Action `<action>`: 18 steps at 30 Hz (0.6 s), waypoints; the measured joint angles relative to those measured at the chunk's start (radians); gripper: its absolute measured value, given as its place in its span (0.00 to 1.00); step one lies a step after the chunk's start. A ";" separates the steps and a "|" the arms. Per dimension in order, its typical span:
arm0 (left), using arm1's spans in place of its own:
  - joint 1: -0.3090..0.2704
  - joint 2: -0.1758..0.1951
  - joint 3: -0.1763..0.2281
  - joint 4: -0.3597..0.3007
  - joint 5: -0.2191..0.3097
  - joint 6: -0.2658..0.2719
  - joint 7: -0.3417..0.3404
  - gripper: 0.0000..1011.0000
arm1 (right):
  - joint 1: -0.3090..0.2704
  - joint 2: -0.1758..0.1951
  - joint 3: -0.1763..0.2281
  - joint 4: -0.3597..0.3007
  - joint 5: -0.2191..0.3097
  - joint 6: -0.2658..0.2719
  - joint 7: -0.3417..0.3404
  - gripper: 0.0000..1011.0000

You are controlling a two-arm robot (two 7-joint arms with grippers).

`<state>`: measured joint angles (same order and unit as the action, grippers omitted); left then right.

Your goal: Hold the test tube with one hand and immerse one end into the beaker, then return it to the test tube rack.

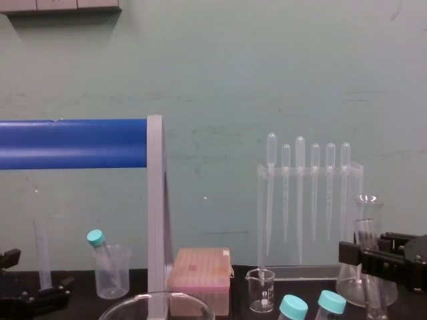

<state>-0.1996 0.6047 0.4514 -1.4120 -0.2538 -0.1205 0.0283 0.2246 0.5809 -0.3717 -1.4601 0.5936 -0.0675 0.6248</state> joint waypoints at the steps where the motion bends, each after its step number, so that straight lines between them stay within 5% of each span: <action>1: 0.000 0.000 0.000 0.000 0.000 0.000 0.000 0.99 | 0.000 0.000 0.000 0.000 0.000 0.000 0.000 0.44; 8: 0.000 0.000 0.000 0.000 0.000 0.000 0.000 0.99 | 0.000 0.000 0.000 0.000 0.001 0.000 0.000 0.26; 18: 0.000 0.000 0.000 0.000 0.000 0.000 0.000 0.99 | 0.000 0.000 0.000 0.000 0.001 0.000 0.000 0.25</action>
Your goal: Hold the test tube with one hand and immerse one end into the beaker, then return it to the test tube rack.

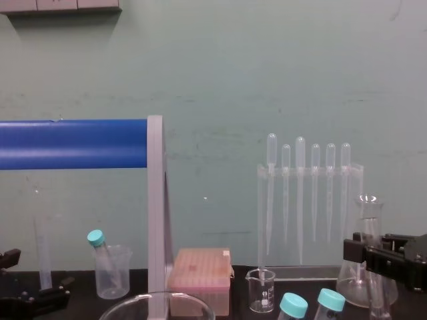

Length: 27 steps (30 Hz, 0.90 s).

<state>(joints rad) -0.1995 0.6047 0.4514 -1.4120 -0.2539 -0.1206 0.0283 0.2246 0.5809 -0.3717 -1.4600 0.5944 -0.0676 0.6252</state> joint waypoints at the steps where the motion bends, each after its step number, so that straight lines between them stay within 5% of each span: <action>1: 0.000 0.000 0.000 0.000 0.000 0.000 0.000 0.99 | 0.000 0.000 0.000 0.000 0.000 0.000 0.000 0.25; 12: 0.000 0.000 0.000 0.000 0.000 0.000 0.000 0.99 | 0.000 0.000 0.000 0.000 0.000 -0.002 0.002 0.25; 27: 0.000 0.000 0.000 0.000 0.000 0.000 0.000 0.99 | 0.015 -0.013 0.042 -0.020 0.099 -0.063 0.070 0.24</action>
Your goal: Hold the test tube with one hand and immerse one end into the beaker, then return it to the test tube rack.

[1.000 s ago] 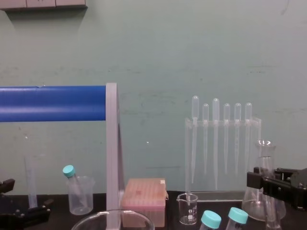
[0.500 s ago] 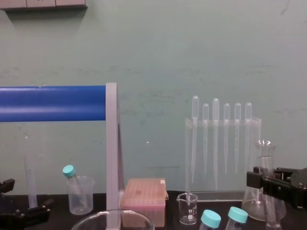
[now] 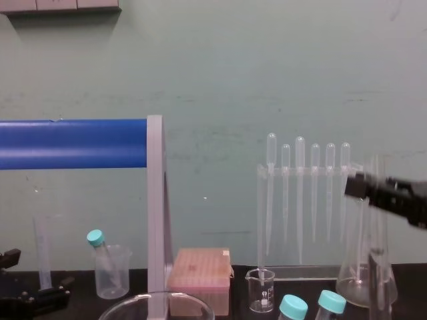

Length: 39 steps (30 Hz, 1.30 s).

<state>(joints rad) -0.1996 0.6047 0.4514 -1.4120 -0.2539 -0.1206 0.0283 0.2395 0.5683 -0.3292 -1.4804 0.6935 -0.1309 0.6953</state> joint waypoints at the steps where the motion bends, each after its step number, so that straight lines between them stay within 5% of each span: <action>1: 0.000 0.000 0.000 0.000 0.000 0.000 0.000 0.99 | 0.005 -0.001 0.002 0.000 0.005 -0.008 0.004 0.24; 16: 0.000 0.000 0.000 0.000 0.000 0.000 0.000 0.99 | 0.105 -0.075 -0.015 0.100 -0.035 -0.143 0.040 0.24; 26: 0.000 0.000 0.000 0.000 0.000 0.000 0.000 0.99 | 0.134 -0.103 -0.041 0.158 -0.081 -0.154 0.040 0.24; 39: 0.000 0.000 0.000 0.000 0.000 0.000 0.000 0.99 | 0.134 -0.102 -0.041 0.156 -0.077 -0.153 0.040 0.24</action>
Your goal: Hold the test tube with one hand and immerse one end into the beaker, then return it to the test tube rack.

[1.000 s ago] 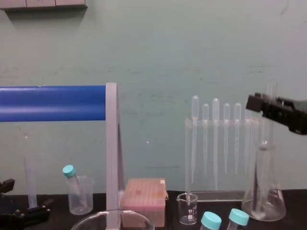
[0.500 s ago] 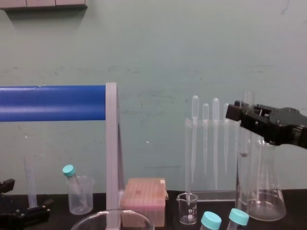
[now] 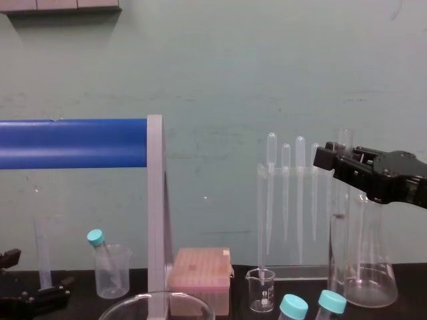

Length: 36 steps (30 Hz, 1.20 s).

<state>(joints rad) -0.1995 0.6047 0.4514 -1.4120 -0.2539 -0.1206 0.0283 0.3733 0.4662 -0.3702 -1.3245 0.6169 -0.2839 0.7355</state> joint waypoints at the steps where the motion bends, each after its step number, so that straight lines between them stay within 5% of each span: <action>1: 0.000 0.000 0.000 0.000 0.000 0.000 0.000 0.99 | 0.000 0.000 0.000 0.000 0.001 0.000 0.000 0.24; 36: 0.000 0.000 0.000 0.000 0.000 0.000 0.000 0.99 | -0.002 0.001 0.001 -0.002 0.005 0.003 0.002 0.24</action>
<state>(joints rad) -0.1995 0.6047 0.4513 -1.4120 -0.2538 -0.1205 0.0283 0.3717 0.4675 -0.3692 -1.3266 0.6214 -0.2814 0.7370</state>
